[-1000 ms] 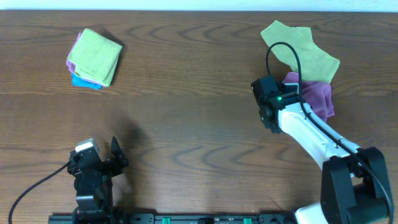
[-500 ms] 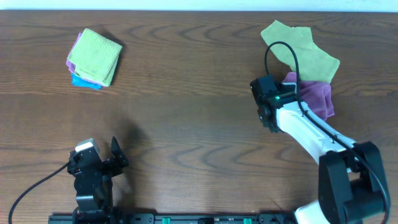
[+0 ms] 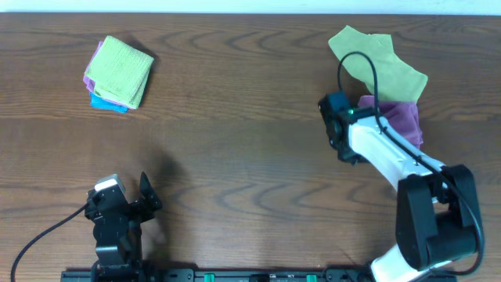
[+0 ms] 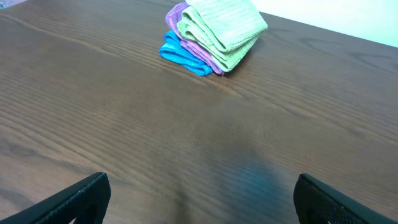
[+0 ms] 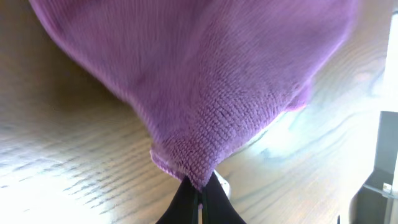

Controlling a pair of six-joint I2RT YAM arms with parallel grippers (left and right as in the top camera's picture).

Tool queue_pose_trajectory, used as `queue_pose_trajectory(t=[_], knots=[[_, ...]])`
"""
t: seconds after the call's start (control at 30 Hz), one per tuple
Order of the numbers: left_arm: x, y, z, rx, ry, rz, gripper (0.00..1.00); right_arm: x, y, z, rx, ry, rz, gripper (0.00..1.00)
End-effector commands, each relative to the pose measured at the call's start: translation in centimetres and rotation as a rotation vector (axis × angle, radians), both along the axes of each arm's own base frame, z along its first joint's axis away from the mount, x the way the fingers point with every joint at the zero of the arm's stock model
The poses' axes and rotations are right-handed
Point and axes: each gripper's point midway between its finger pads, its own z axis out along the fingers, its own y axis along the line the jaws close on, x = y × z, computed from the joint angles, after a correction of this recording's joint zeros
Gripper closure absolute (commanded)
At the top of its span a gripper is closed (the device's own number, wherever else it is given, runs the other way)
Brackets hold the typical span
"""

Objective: Fold the cloth
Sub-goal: 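Lift the purple cloth with the right gripper and drag it toward table center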

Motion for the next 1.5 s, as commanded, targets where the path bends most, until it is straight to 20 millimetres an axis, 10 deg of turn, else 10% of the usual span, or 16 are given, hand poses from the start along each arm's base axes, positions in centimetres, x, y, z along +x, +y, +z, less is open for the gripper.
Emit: queue_pose_trajectory(t=[0.0,0.17,0.33,0.53,0.67,0.8,0.93,0.97,1.03,1.07,1.3,1.47], knots=[[-0.1,0.1,-0.8,0.005,0.017,0.007,0.05,2.8,1.5,3.3,0.002,-0.101,0.008,0.99],[-0.1,0.1,-0.8,0.005,0.017,0.007,0.05,5.3,6.9,7.4,0.108,-0.176,0.106,0.99],[-0.1,0.1,-0.8,0.005,0.017,0.007,0.05,6.3,17.3,10.3,0.383,-0.225,0.306,0.99],[-0.1,0.1,-0.8,0.005,0.017,0.007,0.05,2.4,32.1,14.7,0.799,-0.197,0.635,0.99],[-0.1,0.1,-0.8,0.005,0.017,0.007,0.04,0.2,36.9,20.3,0.948,-0.233,0.772,0.99],[-0.1,0.1,-0.8,0.005,0.017,0.007,0.04,1.0,35.7,25.0,0.933,-0.309,0.808,0.99],[-0.1,0.1,-0.8,0.005,0.017,0.007,0.05,4.3,27.7,23.8,0.718,-0.341,0.575,0.98],[-0.1,0.1,-0.8,0.005,0.017,0.007,0.05,4.7,25.7,22.9,0.668,-0.326,0.515,0.87],[-0.1,0.1,-0.8,0.005,0.017,0.007,0.05,5.2,22.0,20.5,0.579,-0.274,0.405,0.07],[-0.1,0.1,-0.8,0.005,0.017,0.007,0.05,5.2,20.6,19.2,0.548,-0.235,0.366,0.01],[-0.1,0.1,-0.8,0.005,0.017,0.007,0.05,4.8,16.7,12.5,0.539,-0.053,0.224,0.01],[-0.1,0.1,-0.8,0.005,0.017,0.007,0.05,3.0,19.8,8.2,0.638,0.086,0.345,0.05]])
